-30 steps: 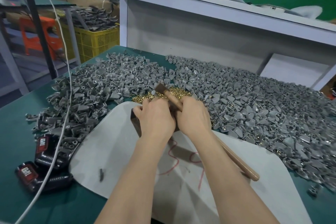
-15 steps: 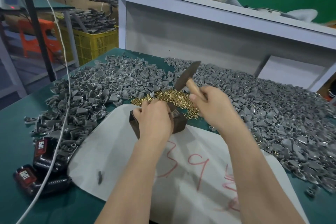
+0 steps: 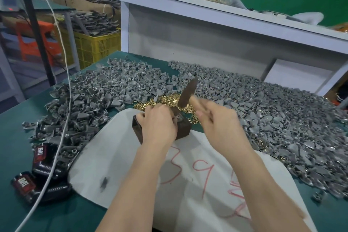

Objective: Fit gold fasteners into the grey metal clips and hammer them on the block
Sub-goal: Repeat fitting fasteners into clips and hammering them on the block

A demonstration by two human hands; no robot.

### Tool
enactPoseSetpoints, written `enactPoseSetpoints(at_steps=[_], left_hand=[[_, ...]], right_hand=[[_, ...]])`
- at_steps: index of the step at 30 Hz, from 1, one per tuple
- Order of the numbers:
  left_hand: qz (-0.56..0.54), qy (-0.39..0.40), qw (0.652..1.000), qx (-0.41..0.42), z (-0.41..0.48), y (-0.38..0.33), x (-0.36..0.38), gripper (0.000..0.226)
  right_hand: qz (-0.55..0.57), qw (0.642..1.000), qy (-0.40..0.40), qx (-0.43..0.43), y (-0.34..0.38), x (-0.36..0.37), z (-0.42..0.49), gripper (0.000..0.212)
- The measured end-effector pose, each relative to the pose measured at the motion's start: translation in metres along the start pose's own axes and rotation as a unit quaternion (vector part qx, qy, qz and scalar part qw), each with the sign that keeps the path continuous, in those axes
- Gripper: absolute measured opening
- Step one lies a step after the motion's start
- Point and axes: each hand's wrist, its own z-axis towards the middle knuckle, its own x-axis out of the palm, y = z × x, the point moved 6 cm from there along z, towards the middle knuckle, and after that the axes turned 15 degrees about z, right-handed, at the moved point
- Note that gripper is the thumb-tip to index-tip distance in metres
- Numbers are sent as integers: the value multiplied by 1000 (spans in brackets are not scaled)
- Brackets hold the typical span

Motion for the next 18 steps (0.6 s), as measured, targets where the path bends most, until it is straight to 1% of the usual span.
enactPoseSetpoints(at_steps=[1, 2, 3, 5, 6, 7, 9, 10, 11, 12, 14, 15, 16, 18], left_hand=[[-4, 1, 1000, -2, 1, 0, 0, 16], [-7, 2, 1000, -4, 2, 0, 1, 16], [-6, 5, 1000, -4, 1, 0, 1, 16], [0, 0, 1000, 0, 1, -1, 1, 15], [2, -3, 1000, 0, 1, -1, 1, 15], [1, -5, 1000, -1, 1, 0, 1, 14], [-7, -6, 1000, -4, 1, 0, 1, 14], [-11, -8, 1000, -5, 2, 0, 1, 15], [-9, -5, 1000, -5, 2, -1, 1, 16], [-3, -2, 1000, -5, 1, -1, 1, 16], [5, -4, 1000, 1, 1, -1, 0, 17], [5, -5, 1000, 1, 1, -2, 0, 17], [6, -3, 1000, 0, 1, -1, 1, 17], [5, 1, 1000, -2, 2, -1, 1, 17]], right_hand=[[13, 999, -39, -8, 1, -7, 2, 35], [8, 999, -52, -11, 1, -10, 4, 34], [-12, 999, -30, -3, -1, -6, 4, 31], [-66, 995, 74, 32, -12, 9, -2, 21], [-65, 993, 87, 49, -14, 9, -5, 18], [-65, 994, 69, 48, -15, 6, -3, 21], [-7, 999, -32, 13, -10, -12, -2, 31], [10, 998, -62, -7, -6, -16, -1, 33], [7, 998, -58, -16, -3, -15, -1, 33], [-21, 999, -25, -7, -2, -7, -3, 33], [-82, 993, 77, 28, -8, 11, -8, 34], [-87, 992, 85, 31, -9, 11, -6, 34], [-80, 995, 62, 23, -10, 7, -1, 34], [-18, 999, -42, -14, -3, -10, 0, 34]])
